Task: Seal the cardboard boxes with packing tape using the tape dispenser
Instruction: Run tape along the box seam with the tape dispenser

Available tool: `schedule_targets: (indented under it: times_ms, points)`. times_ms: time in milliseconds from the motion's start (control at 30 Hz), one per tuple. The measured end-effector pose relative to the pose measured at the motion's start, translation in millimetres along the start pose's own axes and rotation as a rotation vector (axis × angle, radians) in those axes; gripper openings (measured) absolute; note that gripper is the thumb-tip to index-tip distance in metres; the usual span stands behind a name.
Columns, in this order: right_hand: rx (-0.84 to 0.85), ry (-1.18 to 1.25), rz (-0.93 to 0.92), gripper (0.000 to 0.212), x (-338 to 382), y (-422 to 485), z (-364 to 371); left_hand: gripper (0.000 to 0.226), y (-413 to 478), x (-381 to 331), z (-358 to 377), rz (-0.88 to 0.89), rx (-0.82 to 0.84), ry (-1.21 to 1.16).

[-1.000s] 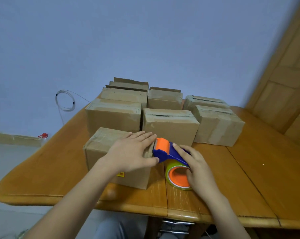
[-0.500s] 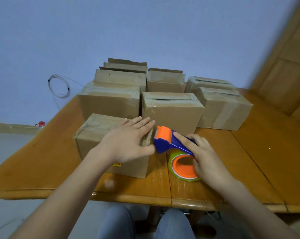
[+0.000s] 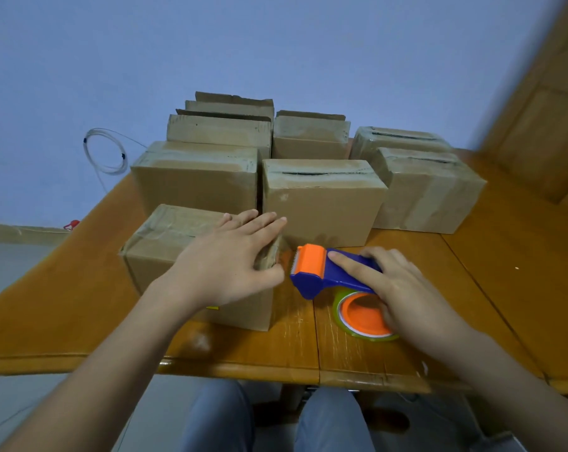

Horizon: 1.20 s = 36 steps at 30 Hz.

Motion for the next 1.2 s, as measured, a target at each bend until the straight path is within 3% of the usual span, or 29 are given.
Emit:
schedule_targets:
  times_ms: [167,400,500,633,833,1100,1200]
  points:
    - [0.05,-0.05,-0.059,0.088,7,12,-1,0.098,0,-1,0,0.002,-0.007,-0.002]
    - [-0.019,-0.085,-0.161,0.082,10,28,-8,0.086,-5,4,-4,0.126,0.067,-0.117]
    - [-0.007,-0.176,-0.185,0.083,13,30,-14,0.083,-3,6,-3,0.156,0.076,-0.098]
    - [0.01,-0.382,-0.369,0.088,22,22,7,0.081,0,7,-3,0.149,0.08,-0.131]
    - [-0.095,-0.318,-0.095,0.089,-14,21,-5,0.078,-3,4,-4,0.161,0.051,-0.076]
    - [-0.159,0.178,0.162,0.093,-42,6,-9,0.078,2,3,-5,0.139,0.114,-0.039]
    - [-0.235,0.361,0.2,0.093,-48,6,-14,0.066,6,0,-8,0.097,0.126,0.023]
Point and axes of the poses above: each hand's wrist, its own y-axis towards the middle knuckle, its own z-axis out of the palm, x = y × z, the point moved 4 cm from there along y, towards the middle knuckle, and after that the axes turned 11 degrees about -x, right-handed, at the moved point
